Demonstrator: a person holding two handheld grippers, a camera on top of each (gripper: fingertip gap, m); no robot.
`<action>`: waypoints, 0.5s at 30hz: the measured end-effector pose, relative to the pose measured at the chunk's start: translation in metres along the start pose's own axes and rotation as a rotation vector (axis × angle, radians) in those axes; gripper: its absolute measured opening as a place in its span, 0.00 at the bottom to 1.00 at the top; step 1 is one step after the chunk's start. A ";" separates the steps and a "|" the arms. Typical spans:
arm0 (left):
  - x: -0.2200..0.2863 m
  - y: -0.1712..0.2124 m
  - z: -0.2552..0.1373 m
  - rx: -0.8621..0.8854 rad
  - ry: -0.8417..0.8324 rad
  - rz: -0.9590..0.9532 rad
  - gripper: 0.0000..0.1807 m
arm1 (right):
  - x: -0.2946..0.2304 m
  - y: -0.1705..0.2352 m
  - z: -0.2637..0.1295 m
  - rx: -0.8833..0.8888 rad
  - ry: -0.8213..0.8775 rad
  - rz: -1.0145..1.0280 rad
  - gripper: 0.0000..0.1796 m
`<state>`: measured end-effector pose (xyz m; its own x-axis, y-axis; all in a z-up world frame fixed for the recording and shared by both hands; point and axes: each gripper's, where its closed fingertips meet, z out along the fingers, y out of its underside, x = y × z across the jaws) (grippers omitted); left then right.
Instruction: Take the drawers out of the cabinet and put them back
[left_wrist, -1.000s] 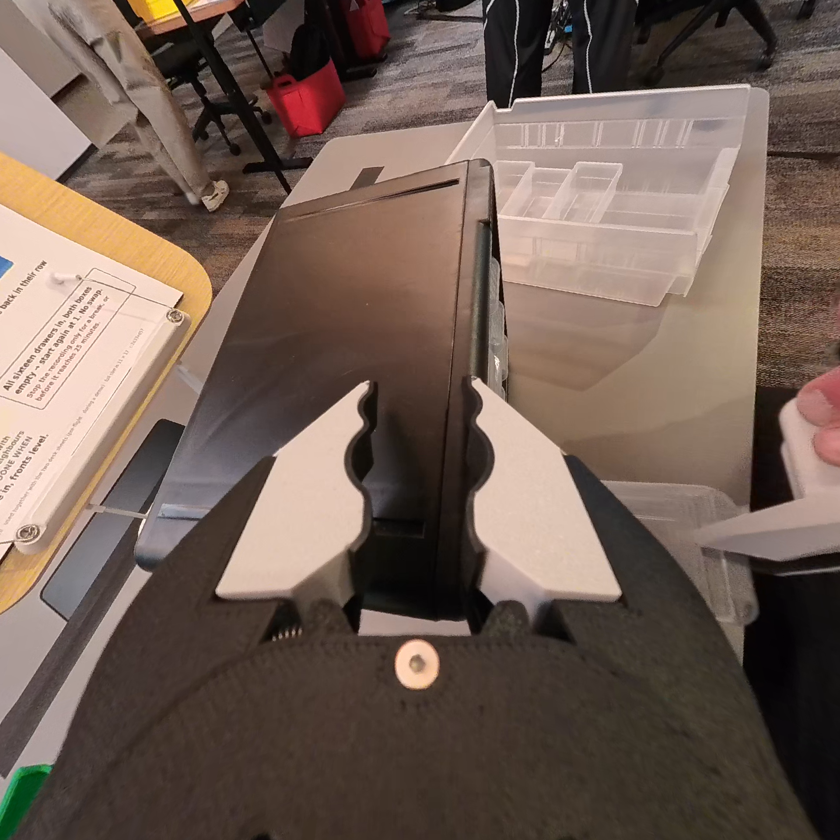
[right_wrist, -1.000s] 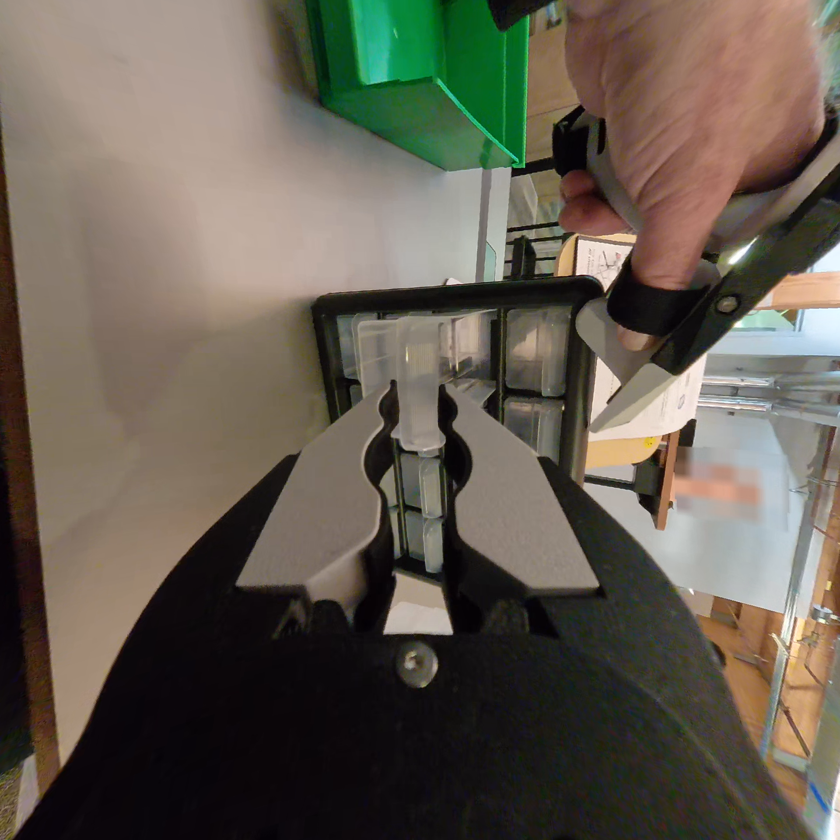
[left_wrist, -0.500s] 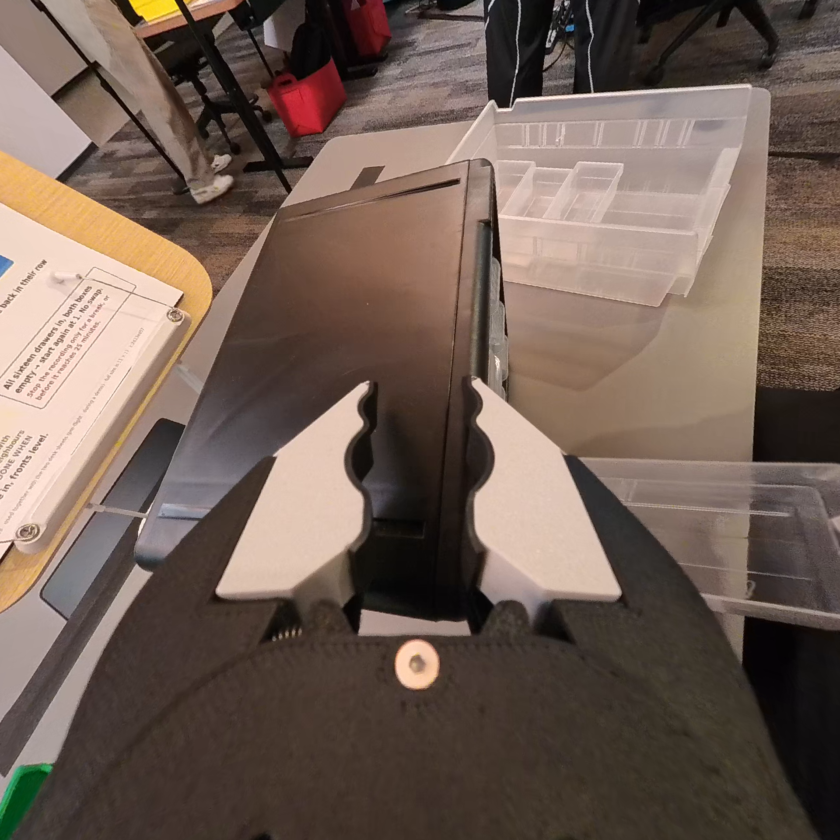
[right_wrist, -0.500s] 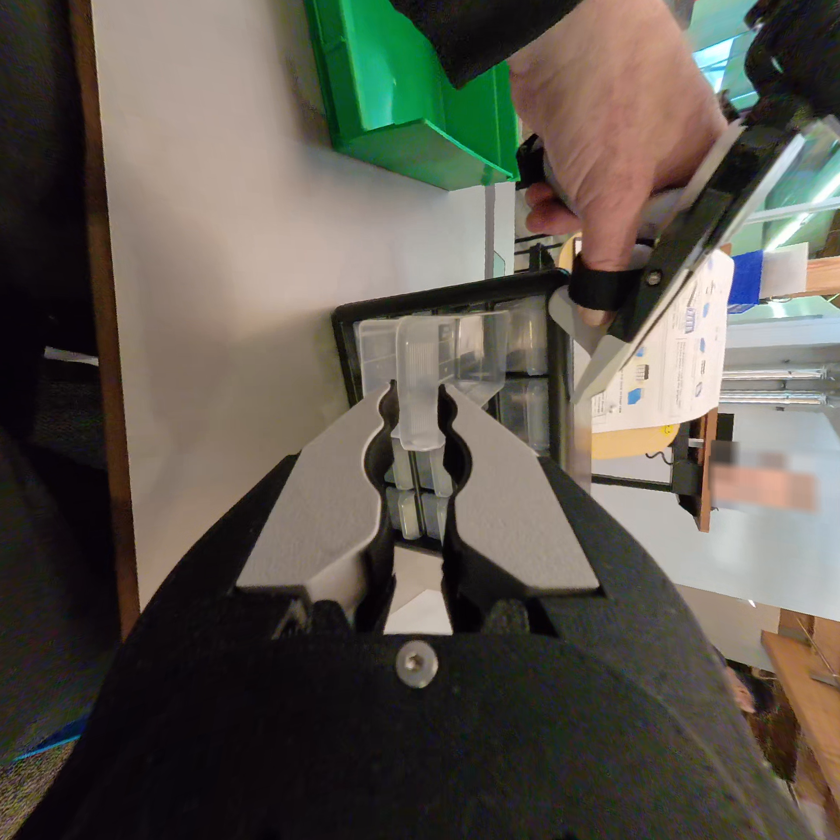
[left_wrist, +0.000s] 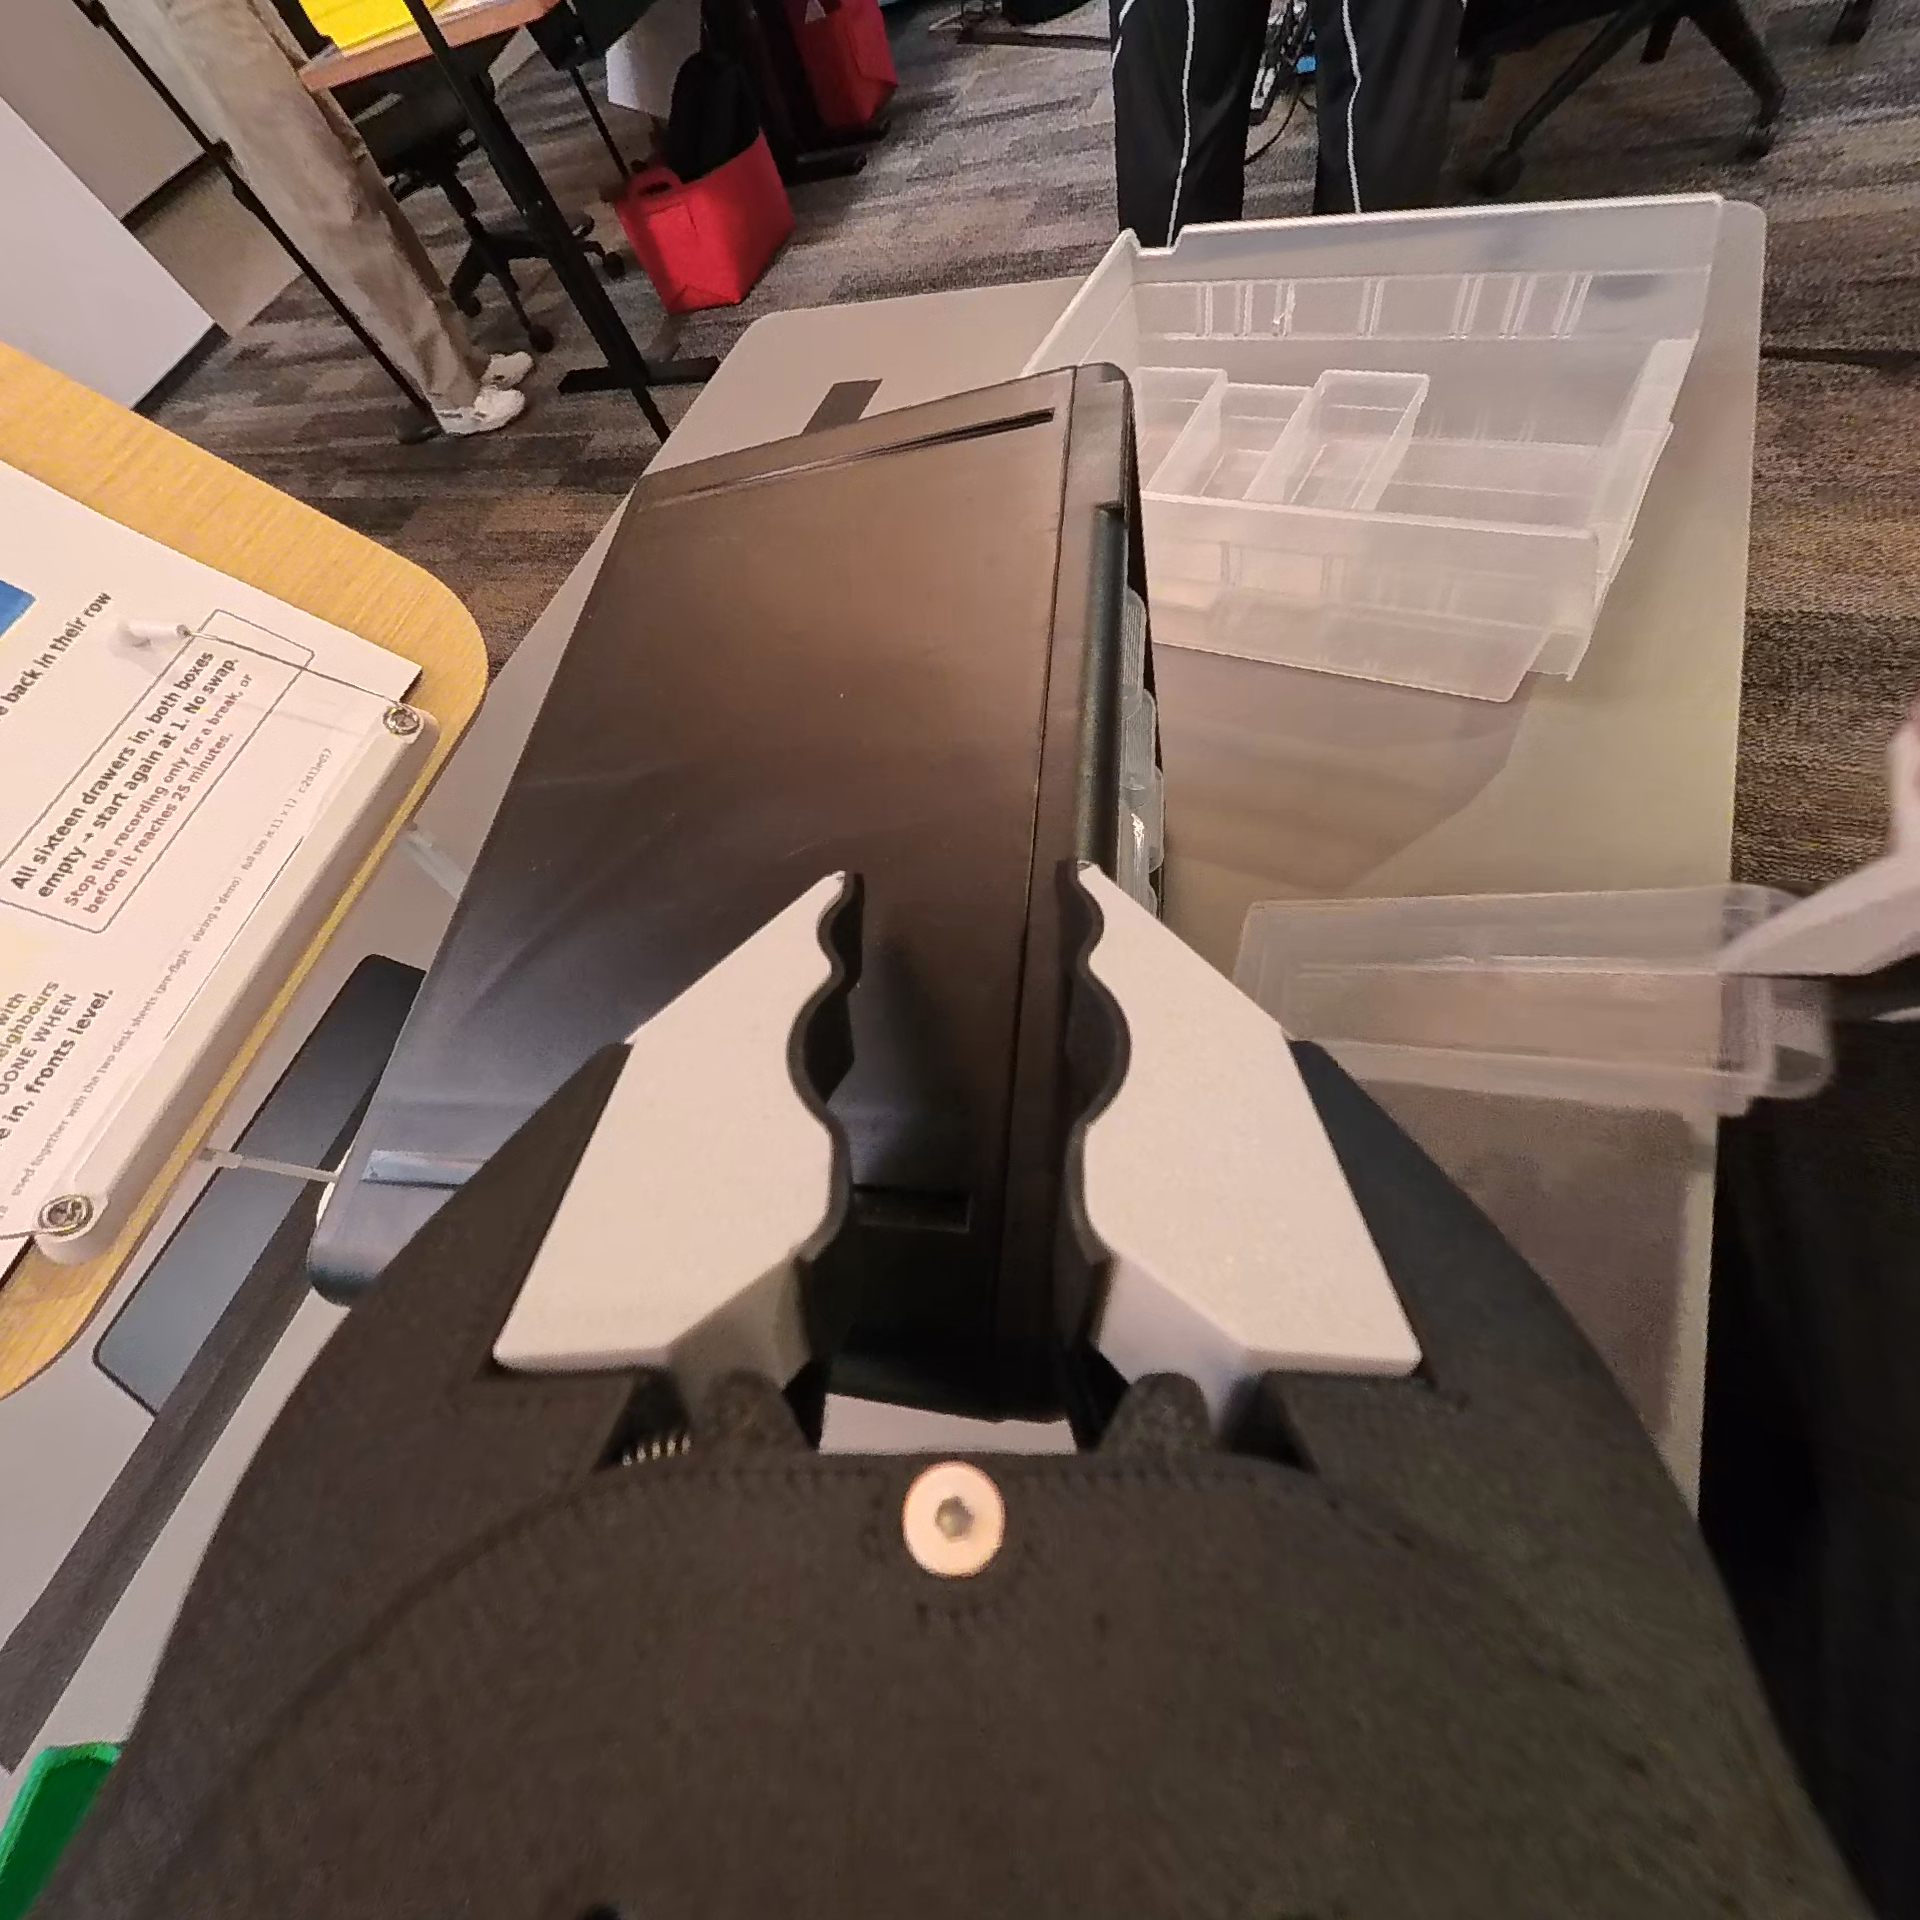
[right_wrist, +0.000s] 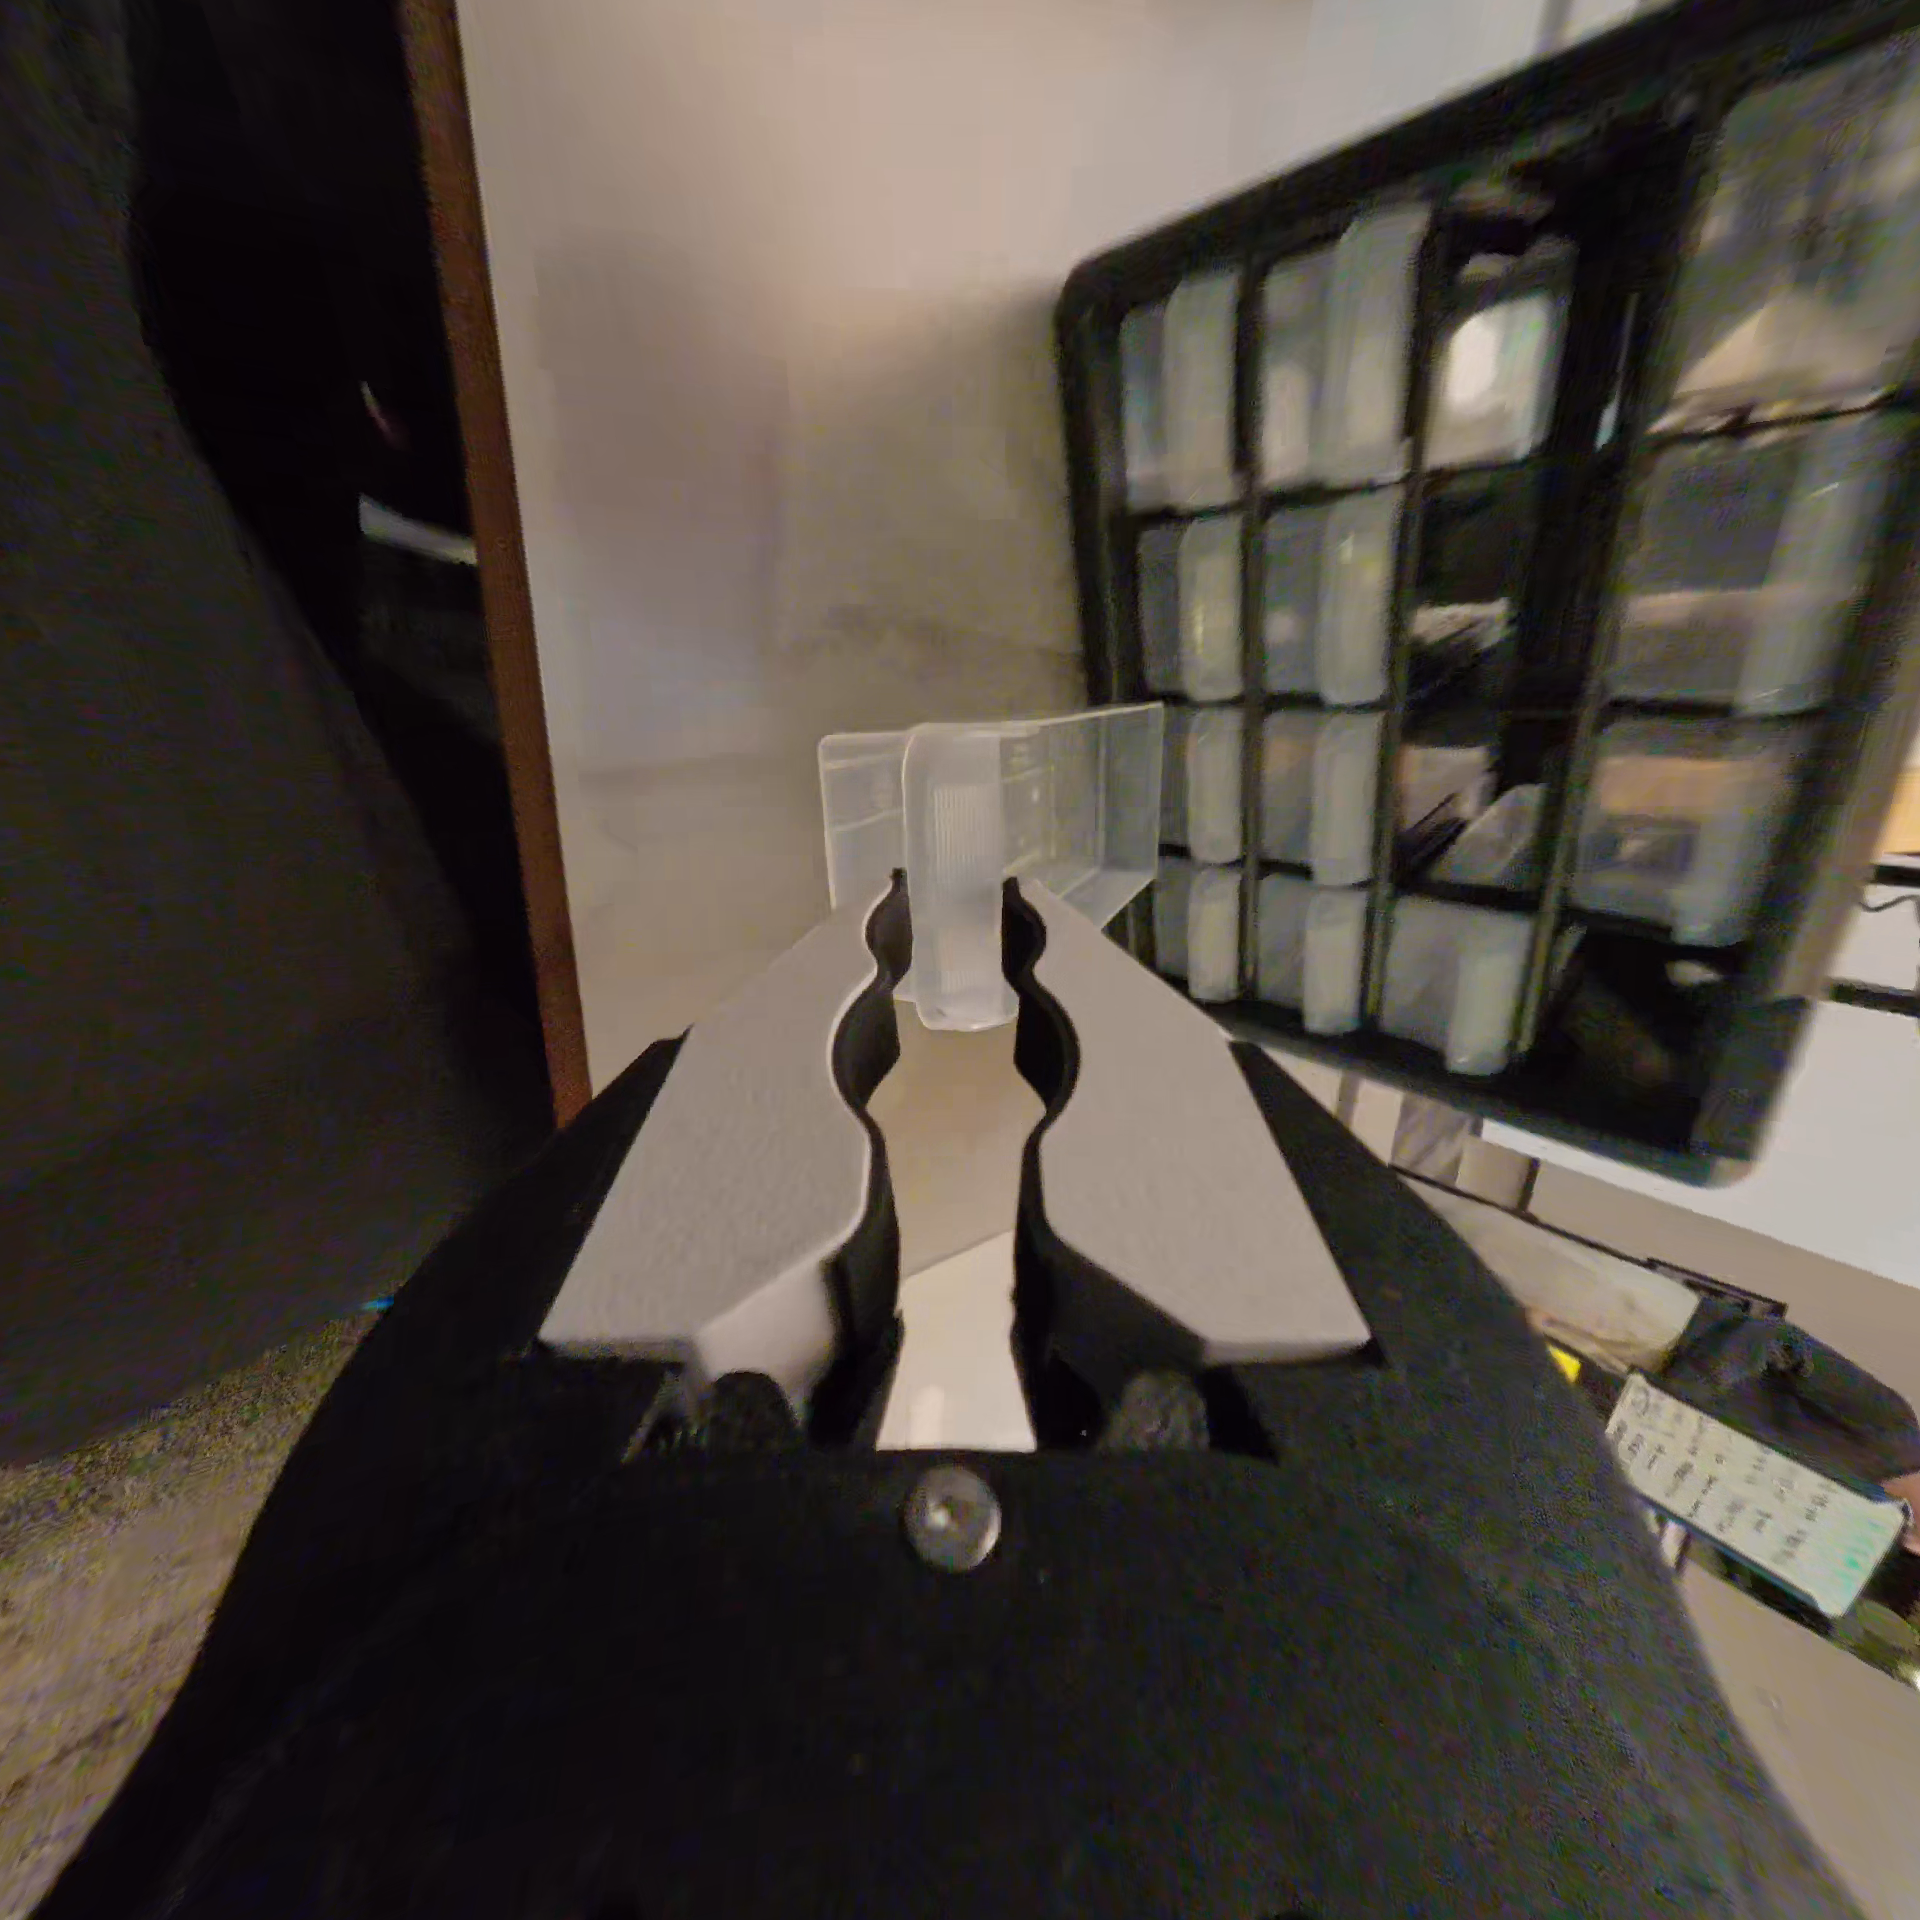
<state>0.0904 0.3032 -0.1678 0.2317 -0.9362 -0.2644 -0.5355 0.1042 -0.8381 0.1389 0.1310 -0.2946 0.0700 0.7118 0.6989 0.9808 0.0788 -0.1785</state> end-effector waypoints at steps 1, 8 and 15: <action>0.000 0.000 0.000 0.000 0.000 0.000 0.20 | -0.006 0.010 0.007 -0.020 -0.006 -0.007 0.09; 0.000 0.000 0.000 -0.001 -0.001 -0.002 0.20 | -0.041 0.073 0.025 -0.236 -0.176 0.091 0.24; 0.000 0.000 0.000 -0.001 -0.003 -0.002 0.20 | -0.008 0.052 0.026 -0.185 -0.297 0.755 0.48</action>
<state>0.0905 0.3036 -0.1677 0.2351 -0.9355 -0.2637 -0.5355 0.1018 -0.8384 0.1849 0.1476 -0.3271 0.6959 0.6835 0.2205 0.7049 -0.5913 -0.3917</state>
